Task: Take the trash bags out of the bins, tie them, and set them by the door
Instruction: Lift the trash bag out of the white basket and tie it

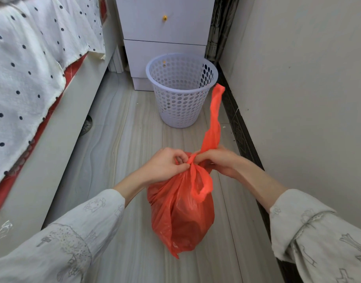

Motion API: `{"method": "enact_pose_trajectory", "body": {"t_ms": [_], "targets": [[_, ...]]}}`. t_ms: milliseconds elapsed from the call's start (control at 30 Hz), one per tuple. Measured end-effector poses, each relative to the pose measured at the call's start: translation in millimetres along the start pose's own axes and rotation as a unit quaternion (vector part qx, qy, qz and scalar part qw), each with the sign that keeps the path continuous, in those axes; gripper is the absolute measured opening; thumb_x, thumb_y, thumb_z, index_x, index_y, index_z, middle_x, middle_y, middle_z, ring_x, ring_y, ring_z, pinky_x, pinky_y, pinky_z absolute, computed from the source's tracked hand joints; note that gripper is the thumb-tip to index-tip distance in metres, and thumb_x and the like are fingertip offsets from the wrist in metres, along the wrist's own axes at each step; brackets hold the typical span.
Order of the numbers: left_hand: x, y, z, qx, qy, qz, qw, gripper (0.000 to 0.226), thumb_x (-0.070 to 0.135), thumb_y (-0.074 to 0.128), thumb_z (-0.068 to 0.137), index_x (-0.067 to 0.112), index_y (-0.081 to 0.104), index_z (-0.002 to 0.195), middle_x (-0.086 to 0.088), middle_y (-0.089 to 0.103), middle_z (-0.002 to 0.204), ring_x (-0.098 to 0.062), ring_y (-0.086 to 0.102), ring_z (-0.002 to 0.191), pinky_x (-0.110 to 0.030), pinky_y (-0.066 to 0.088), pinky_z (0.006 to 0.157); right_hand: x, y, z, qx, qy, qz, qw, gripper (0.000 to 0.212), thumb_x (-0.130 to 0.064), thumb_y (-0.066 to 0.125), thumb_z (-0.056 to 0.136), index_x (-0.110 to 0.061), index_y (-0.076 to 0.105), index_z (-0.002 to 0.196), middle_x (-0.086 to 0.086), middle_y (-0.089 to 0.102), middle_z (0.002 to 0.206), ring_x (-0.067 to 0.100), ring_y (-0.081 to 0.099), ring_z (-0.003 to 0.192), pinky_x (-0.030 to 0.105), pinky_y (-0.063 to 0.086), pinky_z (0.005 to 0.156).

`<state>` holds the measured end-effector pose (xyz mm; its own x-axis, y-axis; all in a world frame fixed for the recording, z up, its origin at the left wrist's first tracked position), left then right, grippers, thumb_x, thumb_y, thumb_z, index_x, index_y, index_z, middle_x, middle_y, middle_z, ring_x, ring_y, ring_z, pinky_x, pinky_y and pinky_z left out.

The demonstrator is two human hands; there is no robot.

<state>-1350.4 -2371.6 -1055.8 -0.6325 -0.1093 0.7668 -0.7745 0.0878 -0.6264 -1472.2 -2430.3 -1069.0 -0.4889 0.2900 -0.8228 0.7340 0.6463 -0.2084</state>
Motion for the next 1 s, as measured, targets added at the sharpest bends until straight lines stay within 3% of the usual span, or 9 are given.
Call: {"method": "enact_pose_trajectory", "body": {"t_ms": [100,200,300,400,500,633,733,933,1000], "targets": [[-4.8,2.3,-1.8,0.009,-0.003,-0.005,1.0,0.004,0.022,0.069,0.077,0.021,0.065,0.079,0.016,0.052,0.062,0.005,0.047,0.05,-0.009,0.034,0.055,2.2,3.9,-1.2,-0.045,0.01,0.084,0.995,0.018,0.001,0.053,0.08,-0.012,0.066,0.081,-0.003,0.061,0.061,0.004,0.053,0.05,0.015,0.038,0.048],[-14.4,7.7,-2.4,0.02,-0.021,-0.041,0.999,0.005,0.019,0.065,0.08,0.018,0.066,0.076,0.018,0.054,0.06,0.01,0.048,0.049,-0.01,0.036,0.06,6.2,3.9,0.2,-0.021,-0.016,0.112,0.993,0.024,0.006,0.052,0.081,-0.016,0.062,0.079,-0.001,0.06,0.066,0.008,0.054,0.055,0.018,0.038,0.048],[-28.0,13.3,-3.8,0.028,-0.068,-0.127,0.989,0.016,0.02,0.057,0.087,0.019,0.058,0.071,0.005,0.062,0.064,0.003,0.052,0.049,-0.019,0.042,0.059,8.9,4.1,-0.7,-0.016,-0.049,0.063,0.997,0.028,0.01,0.055,0.077,-0.018,0.061,0.077,-0.003,0.059,0.069,0.011,0.05,0.065,0.024,0.035,0.059],[-37.6,15.5,-5.7,0.022,-0.098,-0.162,0.982,0.01,0.018,0.06,0.086,0.017,0.051,0.088,-0.001,0.062,0.062,-0.011,0.053,0.044,-0.018,0.044,0.044,2.3,7.1,-6.0,-0.003,-0.085,-0.018,0.996,0.024,0.009,0.061,0.075,-0.015,0.059,0.08,-0.003,0.057,0.075,0.007,0.051,0.07,0.016,0.041,0.064],[-34.6,18.6,-6.0,-0.005,-0.07,-0.134,0.988,0.016,0.013,0.056,0.088,0.021,0.053,0.102,-0.002,0.059,0.062,-0.004,0.05,0.036,-0.015,0.04,0.039,-3.7,13.3,-6.8,0.005,-0.109,-0.049,0.993,0.021,0.007,0.065,0.075,-0.012,0.059,0.083,-0.002,0.056,0.074,0.009,0.051,0.071,0.012,0.042,0.063],[-32.7,14.8,-9.4,0.022,-0.049,-0.084,0.995,0.016,0.016,0.055,0.088,0.029,0.054,0.078,0.004,0.055,0.061,-0.006,0.052,0.044,-0.016,0.043,0.047,-4.8,9.4,-1.2,0.028,-0.12,-0.072,0.99,0.017,0.001,0.071,0.072,-0.012,0.061,0.072,0.001,0.06,0.072,0.014,0.055,0.074,0.027,0.046,0.075],[-27.0,14.9,-11.8,0.032,-0.026,0.013,0.999,0.018,0.021,0.051,0.088,0.023,0.05,0.069,0.008,0.05,0.056,-0.01,0.05,0.053,-0.03,0.042,0.061,0.6,2.8,2.9,0.053,-0.099,-0.03,0.993,0.016,-0.005,0.073,0.073,-0.015,0.063,0.066,0.01,0.064,0.075,0.019,0.059,0.075,0.042,0.052,0.083],[8.0,21.1,-9.1,0.023,0.036,0.12,0.992,0.022,0.026,0.046,0.085,0.019,0.042,0.064,0.005,0.043,0.056,-0.025,0.054,0.069,-0.037,0.038,0.061,11.4,-13.9,3.7,0.099,0.0,0.086,0.991,0.019,0.001,0.068,0.077,-0.011,0.059,0.066,0.002,0.061,0.057,0.012,0.059,0.053,0.018,0.05,0.045],[19.5,24.0,-10.0,0.018,0.066,0.149,0.987,0.021,0.023,0.046,0.084,0.019,0.04,0.065,0.006,0.039,0.053,-0.027,0.054,0.071,-0.035,0.032,0.058,11.2,-27.9,3.7,0.147,0.012,0.074,0.986,0.017,0.001,0.07,0.075,-0.011,0.059,0.069,0.002,0.059,0.062,0.012,0.056,0.056,0.014,0.045,0.041]]}}
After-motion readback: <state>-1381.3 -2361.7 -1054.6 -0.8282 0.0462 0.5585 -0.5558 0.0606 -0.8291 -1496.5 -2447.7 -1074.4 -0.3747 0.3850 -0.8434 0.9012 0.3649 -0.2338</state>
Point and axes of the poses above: each hand's wrist, its own z-axis towards the middle knuckle, its own y-axis out of the palm, x = y × z, the point moved 6 cm from there along z, towards the middle knuckle
